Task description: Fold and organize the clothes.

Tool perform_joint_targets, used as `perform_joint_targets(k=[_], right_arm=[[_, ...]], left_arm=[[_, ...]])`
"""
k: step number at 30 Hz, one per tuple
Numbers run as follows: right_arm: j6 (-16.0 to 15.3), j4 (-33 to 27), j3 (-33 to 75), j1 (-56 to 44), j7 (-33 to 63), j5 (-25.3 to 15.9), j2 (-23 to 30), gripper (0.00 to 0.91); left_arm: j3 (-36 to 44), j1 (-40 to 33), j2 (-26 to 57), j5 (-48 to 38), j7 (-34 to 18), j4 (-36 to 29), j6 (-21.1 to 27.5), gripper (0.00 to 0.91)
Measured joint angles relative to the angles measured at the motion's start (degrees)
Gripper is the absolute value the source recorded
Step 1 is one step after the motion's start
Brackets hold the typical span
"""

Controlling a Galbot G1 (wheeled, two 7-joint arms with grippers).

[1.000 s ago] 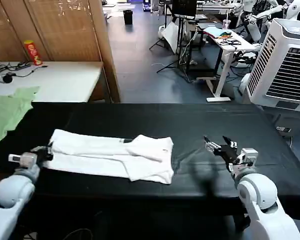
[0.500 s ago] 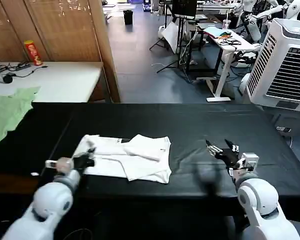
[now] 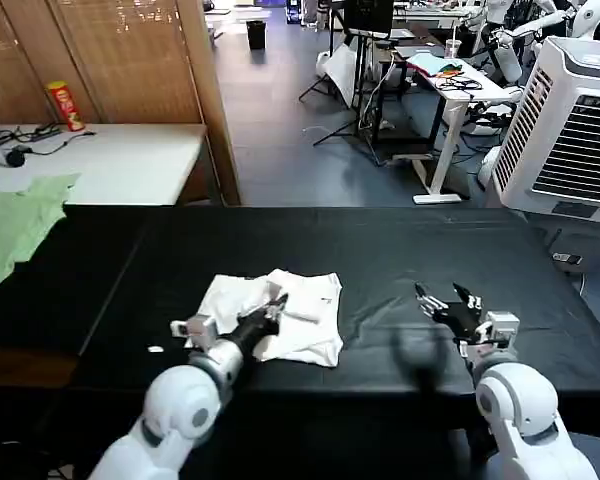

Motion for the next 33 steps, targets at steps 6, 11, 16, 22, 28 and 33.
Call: perform_joint_targets(k=[6,11,16,22,28,33], right_arm=[[0.00,-0.16,-0.13,0.08,-0.01,-0.16,0.06,0.878],[0.08,-0.23,-0.69,0.09,-0.39,-0.94,0.45,0.878],[0.41,-0.25,-1.25,0.12,-1.21,-1.41,0.42,0.878],[1.32,-0.46,-2.59,1.08,-2.77,-1.48,0.17,0.878],[1.45,-1.58,-5.55,2.91,-4.43,-2.23,0.21,0.878],[1.46,-3.08,-10.09,5.44,-6.51,-4.21,0.16,0.878]], left_arm=[[1.56,-0.75,-3.45,0.26,0.03,1.98,-0.28,0.000],[2.58,-1.22,-5.46,2.86,0.95,3.49,-1.55,0.000],[2.75,-1.26,-7.67,5.92,1.96,5.63,-2.64,0.878],[3.20,-0.84,-9.45,6.31,3.43,6.76,-3.85,0.878],[2.59,-1.23,-11.36,1.10,3.08,5.88,-4.12,0.878],[0.64,-1.65,-10.00,3.83,3.32,3.50,-4.99,0.878]])
